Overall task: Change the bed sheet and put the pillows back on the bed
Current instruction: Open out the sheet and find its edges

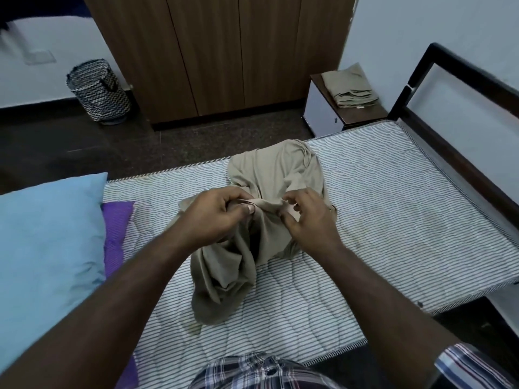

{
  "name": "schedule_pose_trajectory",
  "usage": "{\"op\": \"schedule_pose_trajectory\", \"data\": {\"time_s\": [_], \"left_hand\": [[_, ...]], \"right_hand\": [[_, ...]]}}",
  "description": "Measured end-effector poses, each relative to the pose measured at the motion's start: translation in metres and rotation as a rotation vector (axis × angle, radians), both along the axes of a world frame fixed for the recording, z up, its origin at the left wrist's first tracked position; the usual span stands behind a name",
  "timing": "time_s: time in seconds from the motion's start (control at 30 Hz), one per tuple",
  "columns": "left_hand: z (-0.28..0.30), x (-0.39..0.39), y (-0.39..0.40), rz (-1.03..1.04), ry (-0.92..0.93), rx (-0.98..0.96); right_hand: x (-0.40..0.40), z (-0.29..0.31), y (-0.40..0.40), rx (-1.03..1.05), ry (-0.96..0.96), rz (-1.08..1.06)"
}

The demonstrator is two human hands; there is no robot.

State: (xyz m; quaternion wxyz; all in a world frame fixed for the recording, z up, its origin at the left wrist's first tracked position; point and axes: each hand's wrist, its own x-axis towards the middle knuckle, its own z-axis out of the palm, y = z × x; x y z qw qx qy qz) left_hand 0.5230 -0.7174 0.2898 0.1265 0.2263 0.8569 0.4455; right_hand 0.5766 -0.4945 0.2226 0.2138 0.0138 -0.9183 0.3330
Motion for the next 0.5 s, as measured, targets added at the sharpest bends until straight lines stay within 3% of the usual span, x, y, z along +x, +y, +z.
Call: {"op": "schedule_pose_trajectory", "data": {"time_s": [0.27,0.5], "left_hand": [[0.007,-0.001,-0.012,0.069,0.013,0.055],[0.014,-0.005,-0.025,0.144,0.096,0.065]], "right_hand": [[-0.026,-0.026,-0.016,0.070,-0.111,0.019],[-0.044,-0.020,0.000,-0.043,-0.208,0.016]]}}
